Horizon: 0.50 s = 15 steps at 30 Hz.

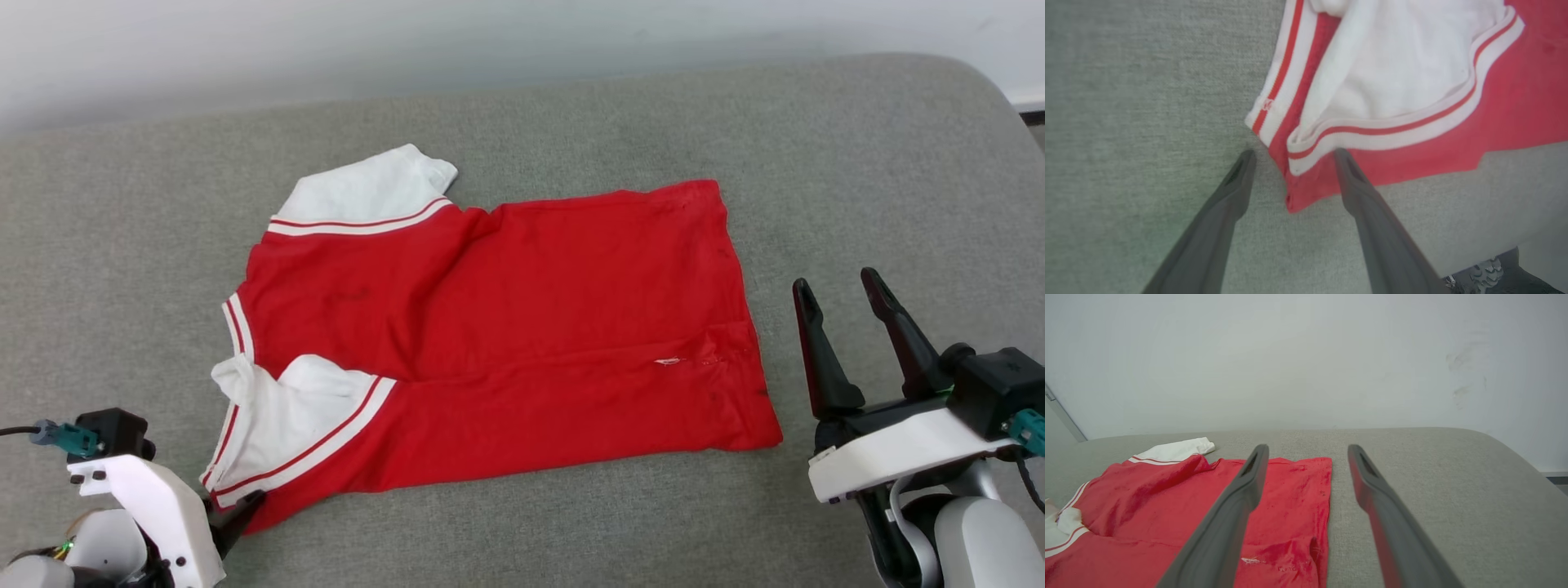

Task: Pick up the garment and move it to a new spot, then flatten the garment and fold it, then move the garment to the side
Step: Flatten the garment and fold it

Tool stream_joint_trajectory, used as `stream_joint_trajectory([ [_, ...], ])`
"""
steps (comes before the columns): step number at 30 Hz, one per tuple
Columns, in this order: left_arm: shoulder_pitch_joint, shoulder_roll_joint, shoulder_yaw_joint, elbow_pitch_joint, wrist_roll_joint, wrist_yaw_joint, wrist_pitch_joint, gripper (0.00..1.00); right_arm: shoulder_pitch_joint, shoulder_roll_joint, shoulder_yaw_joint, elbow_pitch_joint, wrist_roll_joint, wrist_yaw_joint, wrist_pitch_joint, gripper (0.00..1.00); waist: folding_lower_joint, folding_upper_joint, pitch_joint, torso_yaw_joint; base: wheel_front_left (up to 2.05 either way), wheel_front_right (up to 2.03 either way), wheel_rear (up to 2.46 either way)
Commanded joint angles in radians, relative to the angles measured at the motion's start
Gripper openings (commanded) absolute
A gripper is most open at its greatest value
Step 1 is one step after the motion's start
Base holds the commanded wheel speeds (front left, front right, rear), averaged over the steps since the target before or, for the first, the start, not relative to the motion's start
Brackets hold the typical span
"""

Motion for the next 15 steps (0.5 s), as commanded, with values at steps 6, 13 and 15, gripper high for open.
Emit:
stream_joint_trajectory([
  [6, -0.010, -0.057, -0.023, 0.075, -0.034, -0.015, 0.014, 0.23, -0.018, 0.012, -0.001, -0.022, -0.013, 0.000, -0.005, 1.00, 0.0000, 0.0000, 0.041, -0.015, 0.00, 0.00, 0.00],
  [13, -0.054, -0.074, -0.027, 0.094, -0.008, -0.048, -0.043, 0.00, 0.006, -0.008, -0.023, -0.014, -0.006, 0.000, 0.047, 1.00, 0.0000, 0.0000, 0.005, 0.007, 0.00, 0.00, 0.00],
  [15, -0.062, -0.067, -0.018, 0.082, 0.008, -0.050, -0.071, 0.00, 0.014, -0.019, -0.036, -0.005, 0.018, -0.001, 0.090, 1.00, 0.0000, 0.0000, -0.008, 0.016, 0.00, 0.00, 0.00],
])
